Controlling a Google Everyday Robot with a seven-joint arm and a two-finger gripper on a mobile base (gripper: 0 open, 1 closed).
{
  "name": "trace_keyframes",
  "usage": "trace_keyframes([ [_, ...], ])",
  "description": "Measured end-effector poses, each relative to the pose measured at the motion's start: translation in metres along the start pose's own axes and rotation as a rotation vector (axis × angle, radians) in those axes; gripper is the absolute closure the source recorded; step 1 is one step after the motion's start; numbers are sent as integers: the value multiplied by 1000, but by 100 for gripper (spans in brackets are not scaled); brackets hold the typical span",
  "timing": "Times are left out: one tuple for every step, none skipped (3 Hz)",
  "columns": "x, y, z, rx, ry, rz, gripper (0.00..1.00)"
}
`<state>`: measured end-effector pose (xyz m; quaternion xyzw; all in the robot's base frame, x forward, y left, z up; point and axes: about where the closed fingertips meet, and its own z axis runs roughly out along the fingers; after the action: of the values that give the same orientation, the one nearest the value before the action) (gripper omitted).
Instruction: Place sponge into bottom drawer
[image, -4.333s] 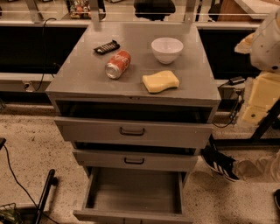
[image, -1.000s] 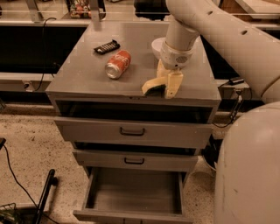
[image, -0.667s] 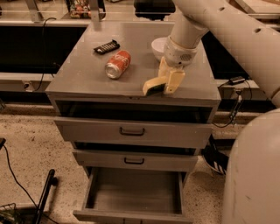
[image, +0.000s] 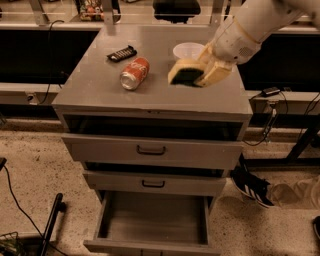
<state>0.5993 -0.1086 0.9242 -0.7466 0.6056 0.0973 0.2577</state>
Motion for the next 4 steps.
trace_keyframes([
  [-11,30,-34,71,-55,11,100],
  [-6,65,-23,82,-137,118,100],
  [12,103,21,4,-160,213,100],
  [15,111,30,-19,-156,220,100],
])
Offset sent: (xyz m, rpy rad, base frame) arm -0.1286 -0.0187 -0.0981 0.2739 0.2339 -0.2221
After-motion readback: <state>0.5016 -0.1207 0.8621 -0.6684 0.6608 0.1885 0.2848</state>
